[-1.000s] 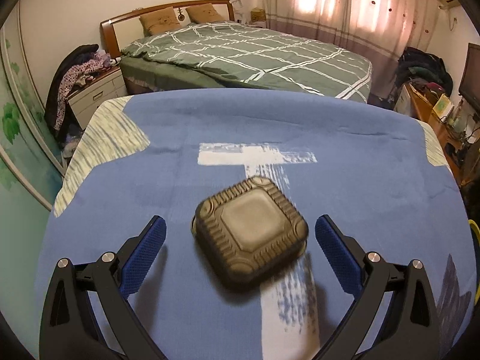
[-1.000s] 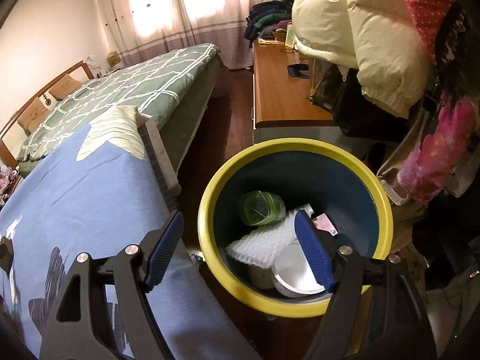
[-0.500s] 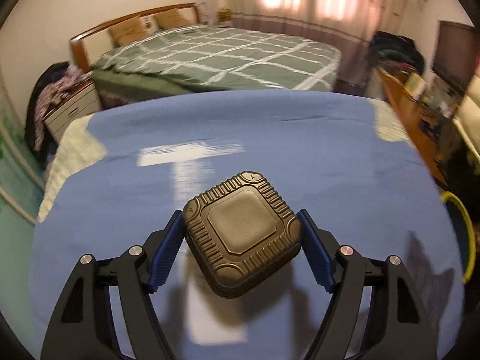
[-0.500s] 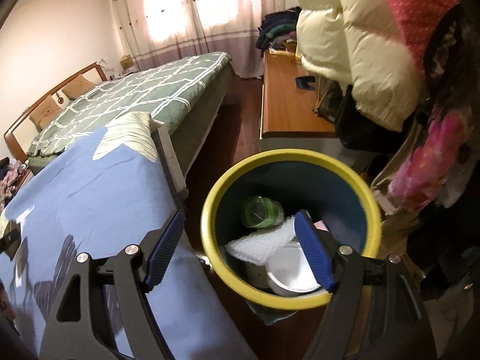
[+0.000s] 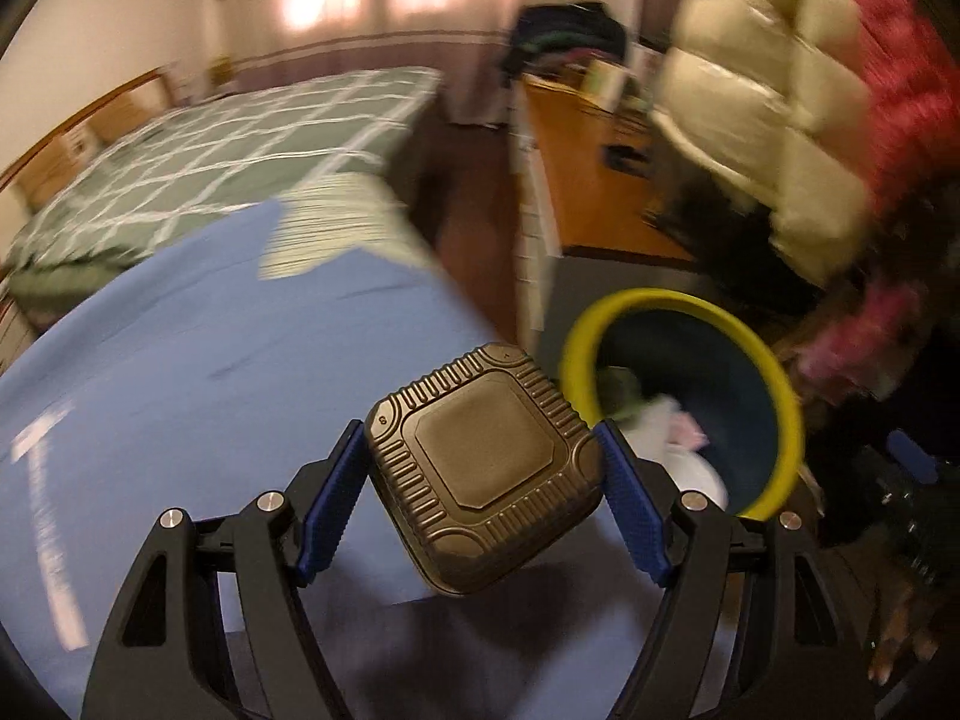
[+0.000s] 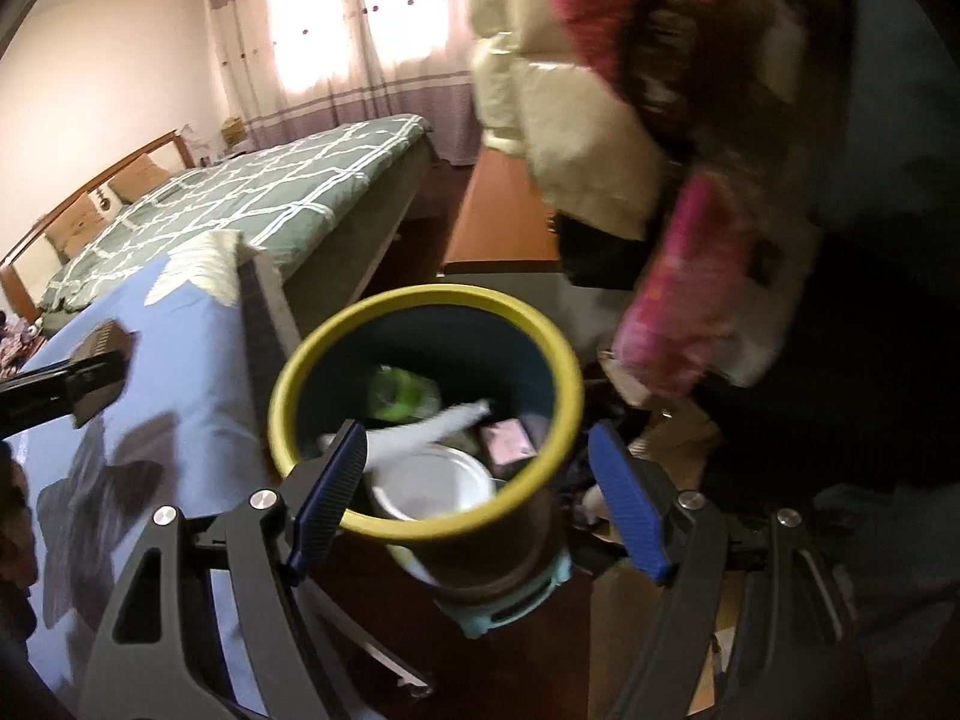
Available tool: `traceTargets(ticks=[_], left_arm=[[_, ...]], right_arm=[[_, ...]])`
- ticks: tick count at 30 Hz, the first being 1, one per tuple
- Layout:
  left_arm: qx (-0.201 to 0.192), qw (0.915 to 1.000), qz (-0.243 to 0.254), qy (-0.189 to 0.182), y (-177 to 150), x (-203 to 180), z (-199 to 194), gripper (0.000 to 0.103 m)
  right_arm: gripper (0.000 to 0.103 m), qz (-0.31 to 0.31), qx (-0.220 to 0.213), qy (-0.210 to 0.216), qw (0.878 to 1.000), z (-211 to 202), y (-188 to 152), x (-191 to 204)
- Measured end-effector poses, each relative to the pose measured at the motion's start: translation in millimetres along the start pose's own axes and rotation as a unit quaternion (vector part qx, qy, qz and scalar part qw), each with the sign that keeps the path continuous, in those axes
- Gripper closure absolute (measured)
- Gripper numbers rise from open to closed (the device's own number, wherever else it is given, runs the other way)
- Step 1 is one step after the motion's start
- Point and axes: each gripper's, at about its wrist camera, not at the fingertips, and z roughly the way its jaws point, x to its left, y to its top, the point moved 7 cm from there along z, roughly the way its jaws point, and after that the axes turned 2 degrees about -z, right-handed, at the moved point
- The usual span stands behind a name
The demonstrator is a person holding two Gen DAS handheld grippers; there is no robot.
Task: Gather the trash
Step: 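Carry the brown container into the bin and open the left gripper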
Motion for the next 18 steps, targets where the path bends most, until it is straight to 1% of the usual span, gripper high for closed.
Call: traceTargets(ticks=[3,7,9,10,11,12,15,18], left_arm=[[0.015,0.9991,0.032,-0.022,4,-55,20,0.028],[0.031,0.9974,0.055,-0.034,1,-104,41,0.027],[0.038,0.9968,0.061,-0.035,3,-117,52,0.026],[0.042,0.9965,0.065,-0.034,4,-125,58,0.02],[0.042,0.9964,0.067,-0.03,5,-130,63,0.013],[0.042,0.9965,0.068,-0.026,8,-130,66,0.011],[0.039,0.9969,0.065,-0.021,13,-132,70,0.01],[0.029,0.9979,0.052,-0.024,13,-120,54,0.009]], right_arm=[[0.031,0.012,0.003,-0.005,1.0,-1,-6,-19],[0.031,0.027,0.011,-0.003,1.0,3,-12,-35],[0.031,0.035,0.014,-0.001,0.999,5,-15,-40],[0.031,0.038,0.014,-0.001,0.999,5,-16,-41],[0.031,0.04,0.015,-0.001,0.999,6,-17,-43],[0.031,0.042,0.015,0.0,0.999,6,-18,-44],[0.031,0.042,0.016,0.002,0.999,4,-20,-45],[0.031,0.037,0.016,0.008,0.999,1,-22,-41]])
